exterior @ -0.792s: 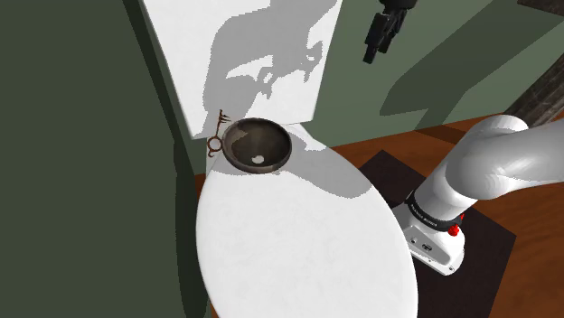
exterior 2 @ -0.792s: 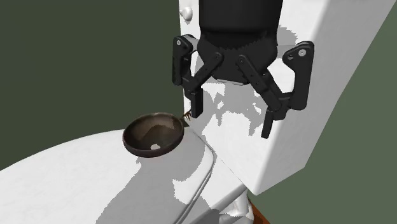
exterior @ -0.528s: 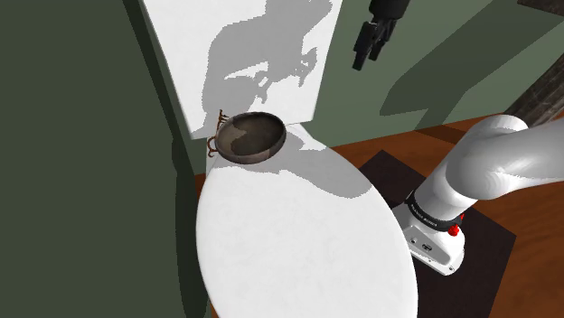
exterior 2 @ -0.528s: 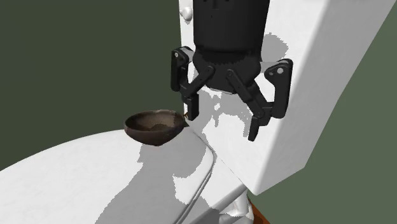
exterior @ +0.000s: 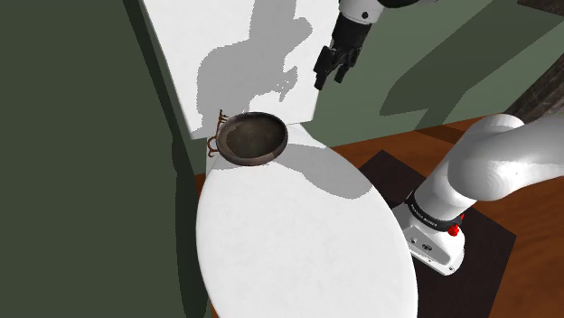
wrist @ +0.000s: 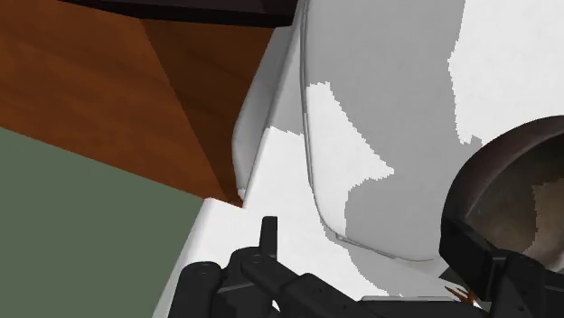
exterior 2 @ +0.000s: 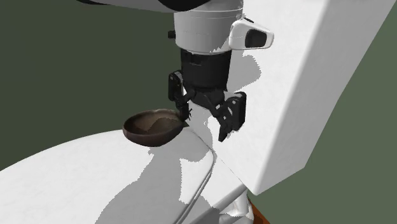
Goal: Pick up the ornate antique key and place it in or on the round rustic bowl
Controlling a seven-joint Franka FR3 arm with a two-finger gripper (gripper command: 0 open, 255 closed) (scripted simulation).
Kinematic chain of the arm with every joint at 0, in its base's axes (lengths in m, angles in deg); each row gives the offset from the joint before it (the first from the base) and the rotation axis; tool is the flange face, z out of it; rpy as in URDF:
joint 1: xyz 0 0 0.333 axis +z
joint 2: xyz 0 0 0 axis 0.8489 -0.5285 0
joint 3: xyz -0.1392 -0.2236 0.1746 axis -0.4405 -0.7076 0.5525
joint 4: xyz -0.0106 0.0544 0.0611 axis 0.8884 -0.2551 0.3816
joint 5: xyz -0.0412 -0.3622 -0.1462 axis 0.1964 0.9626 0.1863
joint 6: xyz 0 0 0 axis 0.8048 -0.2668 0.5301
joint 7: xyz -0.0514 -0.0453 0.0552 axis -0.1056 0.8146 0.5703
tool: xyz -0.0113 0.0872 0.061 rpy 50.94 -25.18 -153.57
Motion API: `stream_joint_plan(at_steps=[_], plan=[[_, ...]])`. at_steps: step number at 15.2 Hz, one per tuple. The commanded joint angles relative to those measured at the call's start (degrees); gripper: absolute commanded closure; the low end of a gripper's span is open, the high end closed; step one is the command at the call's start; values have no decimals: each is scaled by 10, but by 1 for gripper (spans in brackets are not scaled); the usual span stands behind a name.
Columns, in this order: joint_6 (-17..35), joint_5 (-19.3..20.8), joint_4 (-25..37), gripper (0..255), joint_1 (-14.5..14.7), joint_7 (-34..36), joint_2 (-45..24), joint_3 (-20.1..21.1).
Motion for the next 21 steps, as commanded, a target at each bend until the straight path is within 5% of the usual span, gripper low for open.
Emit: stream_joint_plan(at_steps=[1, 13, 21], plan=[[48, -22, -15, 0, 9, 24, -18, 16], [316, -106, 29, 0, 43, 131, -233, 93], [455, -88, 130, 0, 56, 223, -403, 125]])
